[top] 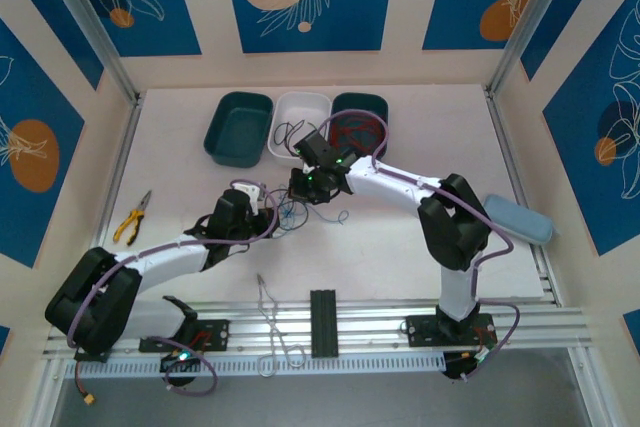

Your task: Untangle the cables

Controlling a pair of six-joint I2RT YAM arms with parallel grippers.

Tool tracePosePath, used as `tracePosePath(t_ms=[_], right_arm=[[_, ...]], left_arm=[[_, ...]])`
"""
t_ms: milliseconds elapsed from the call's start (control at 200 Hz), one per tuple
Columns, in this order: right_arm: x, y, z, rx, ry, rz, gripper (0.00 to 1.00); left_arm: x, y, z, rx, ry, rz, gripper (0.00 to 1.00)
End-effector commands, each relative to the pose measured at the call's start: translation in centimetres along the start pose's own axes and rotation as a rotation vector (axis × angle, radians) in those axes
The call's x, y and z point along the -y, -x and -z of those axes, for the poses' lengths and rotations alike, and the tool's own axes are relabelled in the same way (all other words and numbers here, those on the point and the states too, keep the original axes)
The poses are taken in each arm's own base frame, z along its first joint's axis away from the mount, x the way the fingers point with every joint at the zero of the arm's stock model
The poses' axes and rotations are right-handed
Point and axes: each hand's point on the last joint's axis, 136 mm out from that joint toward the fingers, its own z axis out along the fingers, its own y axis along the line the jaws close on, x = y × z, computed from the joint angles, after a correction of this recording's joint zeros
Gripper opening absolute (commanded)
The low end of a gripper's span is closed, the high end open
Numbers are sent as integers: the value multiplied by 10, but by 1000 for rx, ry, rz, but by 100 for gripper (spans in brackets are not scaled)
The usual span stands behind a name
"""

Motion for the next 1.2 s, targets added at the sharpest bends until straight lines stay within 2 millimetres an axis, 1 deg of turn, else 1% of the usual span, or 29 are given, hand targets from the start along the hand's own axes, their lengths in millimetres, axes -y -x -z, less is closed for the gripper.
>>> tracePosePath(t_ms=[0, 90, 190, 325, 375, 395, 430, 510, 585, 695, 725, 735, 895, 1005, 1075, 1150, 1195], right_arm=[[-8, 1, 27, 35, 16, 50, 0], [-17, 3, 45, 75, 33, 98, 0], [-30, 4, 68, 124, 66, 161, 0], [-48, 4, 101, 196, 110, 247, 0], [-53, 4, 113, 224, 121, 274, 0], [-55, 4, 118, 236, 127, 287, 0], [-59, 4, 126, 257, 138, 309, 0], [-67, 5, 144, 305, 157, 357, 0], [-73, 5, 158, 343, 167, 392, 0], [-74, 7, 169, 376, 166, 406, 0], [-74, 7, 172, 383, 167, 409, 0], [-74, 7, 172, 384, 168, 409, 0], [-75, 9, 175, 400, 164, 419, 0], [-75, 10, 175, 401, 163, 420, 0], [-76, 10, 175, 398, 172, 423, 0], [-77, 8, 174, 390, 179, 424, 0], [-78, 7, 174, 386, 185, 425, 0]], left_arm=[[-4, -5, -1, -12, -6, 17, 8], [-5, -5, 0, -9, -2, 20, 8], [-4, -5, 0, -2, -6, 23, 9], [-4, -3, 1, 9, -11, 32, 18], [-2, -1, 2, 15, -17, 33, 23], [-1, 0, 3, 18, -19, 33, 26], [0, 1, 4, 24, -24, 33, 35], [3, 6, 9, 43, -31, 25, 47], [7, 12, 15, 72, -43, 12, 61], [15, 23, 28, 142, -79, -24, 87], [19, 27, 33, 166, -95, -40, 98], [19, 27, 34, 171, -98, -46, 100], [41, 43, 65, 306, -196, -149, 100], [41, 56, 87, 399, -175, -163, 100], [47, 62, 100, 433, -182, -190, 100], [52, 68, 107, 435, -181, -207, 100], [55, 70, 109, 416, -177, -221, 97]])
